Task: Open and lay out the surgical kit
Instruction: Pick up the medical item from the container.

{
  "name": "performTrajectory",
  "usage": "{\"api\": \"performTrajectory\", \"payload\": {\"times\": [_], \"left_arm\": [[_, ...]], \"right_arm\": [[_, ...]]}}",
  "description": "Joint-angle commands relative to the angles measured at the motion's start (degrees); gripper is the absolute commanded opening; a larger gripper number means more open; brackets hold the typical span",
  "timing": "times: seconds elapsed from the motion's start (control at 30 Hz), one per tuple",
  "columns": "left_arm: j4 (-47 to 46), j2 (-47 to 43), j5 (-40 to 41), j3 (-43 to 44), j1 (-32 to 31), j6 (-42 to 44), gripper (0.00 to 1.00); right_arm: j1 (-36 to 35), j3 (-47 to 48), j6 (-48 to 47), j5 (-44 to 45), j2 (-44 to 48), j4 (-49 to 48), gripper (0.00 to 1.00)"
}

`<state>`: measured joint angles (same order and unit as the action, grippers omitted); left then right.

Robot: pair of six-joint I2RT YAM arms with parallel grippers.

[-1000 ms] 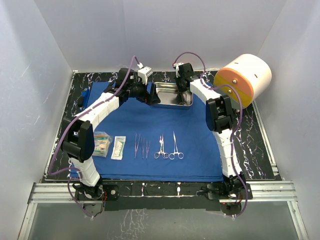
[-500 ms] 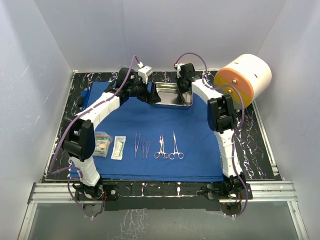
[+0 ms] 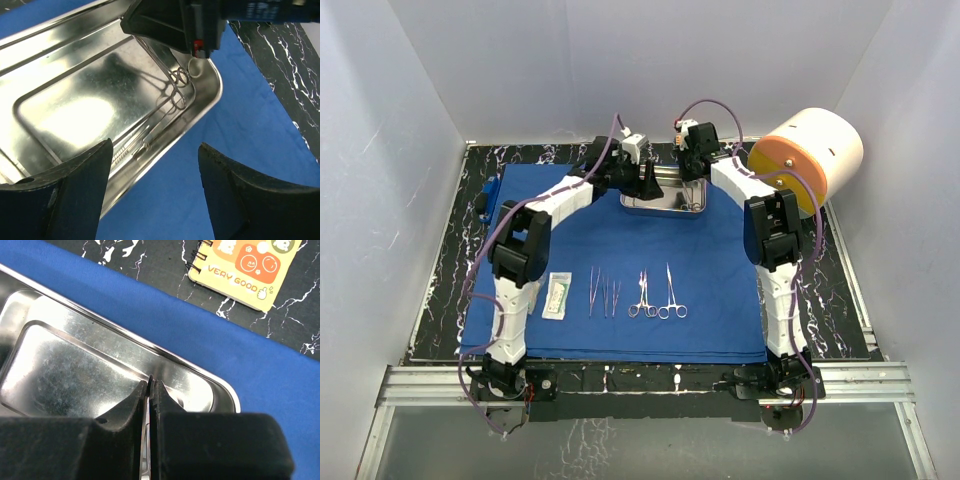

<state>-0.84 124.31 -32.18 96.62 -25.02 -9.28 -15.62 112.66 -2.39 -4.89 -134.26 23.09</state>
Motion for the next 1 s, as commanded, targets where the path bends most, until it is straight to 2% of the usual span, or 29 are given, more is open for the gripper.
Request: {"api": "performTrajectory", "payload": {"times": [0.0, 0.23, 0.43, 0.63, 0.97], "left_arm": [[-5.0, 4.1, -2.7, 6.1, -1.9, -6.3, 0.66], [-8.0, 14.8, -5.3, 17.1, -3.9, -14.1, 0.62], [-10.9, 22.3, -4.5, 23.2, -5.0, -20.1, 0.62], [-12.3, 25.8, -3.8, 25.7, -5.6, -21.8, 0.58], [-15.7, 29.9, -4.1, 28.9, -6.1, -25.5, 0.44]], "right_arm": [[0.7, -1.7, 1.1, 0.5, 5.7, -4.6, 0.0], [0.7, -4.0, 2.0, 1.3, 7.0, -4.7, 0.0], [0.7, -5.7, 2.6, 2.4, 8.2, -4.9, 0.0], [0.8, -6.7, 3.2, 2.8, 8.9, -4.8, 0.0], [0.8, -7.8, 4.0, 1.9, 10.2, -4.7, 0.0]]}}
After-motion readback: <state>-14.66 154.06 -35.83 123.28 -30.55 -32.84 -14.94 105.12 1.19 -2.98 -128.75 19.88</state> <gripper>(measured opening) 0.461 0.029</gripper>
